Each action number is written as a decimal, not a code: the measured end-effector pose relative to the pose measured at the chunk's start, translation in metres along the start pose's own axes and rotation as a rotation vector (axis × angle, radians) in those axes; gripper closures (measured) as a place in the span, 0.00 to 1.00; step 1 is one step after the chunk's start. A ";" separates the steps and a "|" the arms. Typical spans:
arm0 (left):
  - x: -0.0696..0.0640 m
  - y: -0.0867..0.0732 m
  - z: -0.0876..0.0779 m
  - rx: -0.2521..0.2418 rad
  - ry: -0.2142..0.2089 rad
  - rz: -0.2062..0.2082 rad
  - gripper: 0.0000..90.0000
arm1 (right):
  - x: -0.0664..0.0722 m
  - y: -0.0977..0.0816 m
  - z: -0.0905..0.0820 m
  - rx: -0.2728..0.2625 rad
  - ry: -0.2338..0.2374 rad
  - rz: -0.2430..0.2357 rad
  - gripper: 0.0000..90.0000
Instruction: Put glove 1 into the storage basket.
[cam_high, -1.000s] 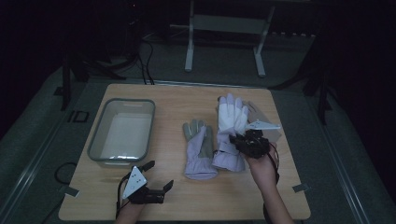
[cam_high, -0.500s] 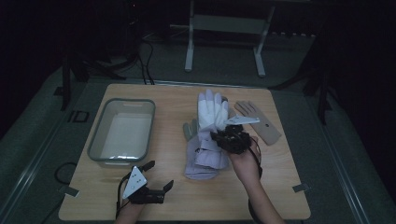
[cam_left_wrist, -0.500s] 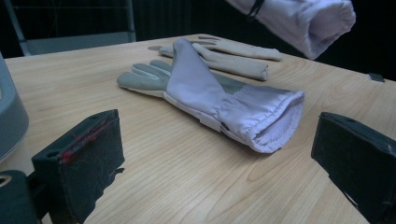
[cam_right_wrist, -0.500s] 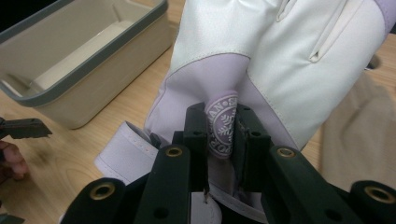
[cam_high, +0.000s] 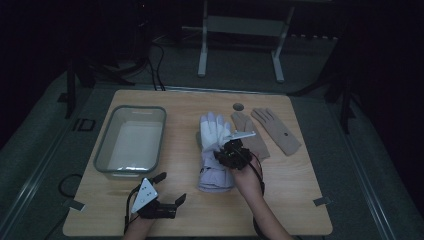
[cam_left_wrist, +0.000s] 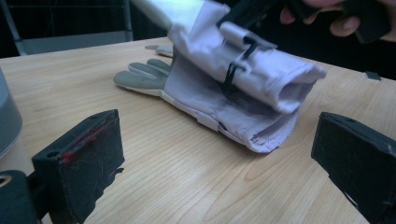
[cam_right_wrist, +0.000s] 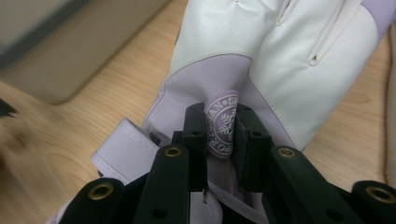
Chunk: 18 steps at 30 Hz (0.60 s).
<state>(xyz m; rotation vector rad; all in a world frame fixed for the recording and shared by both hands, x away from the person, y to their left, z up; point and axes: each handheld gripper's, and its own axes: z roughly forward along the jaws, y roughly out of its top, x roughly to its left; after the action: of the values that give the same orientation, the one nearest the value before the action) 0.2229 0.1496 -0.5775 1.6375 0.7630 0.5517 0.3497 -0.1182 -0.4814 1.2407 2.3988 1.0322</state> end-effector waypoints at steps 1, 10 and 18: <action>0.000 0.000 0.000 0.001 0.000 0.000 0.03 | -0.001 -0.001 0.004 0.010 -0.001 0.006 0.85; 0.000 0.000 0.000 0.001 0.000 0.000 0.03 | -0.004 -0.010 0.024 0.048 0.001 0.004 0.84; 0.000 0.000 0.000 0.001 0.006 -0.003 0.03 | -0.005 -0.014 0.037 0.074 0.021 -0.004 0.82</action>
<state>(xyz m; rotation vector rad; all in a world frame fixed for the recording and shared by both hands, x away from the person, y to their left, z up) 0.2230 0.1496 -0.5776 1.6361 0.7697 0.5546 0.3631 -0.1099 -0.5187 1.2542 2.4751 0.9679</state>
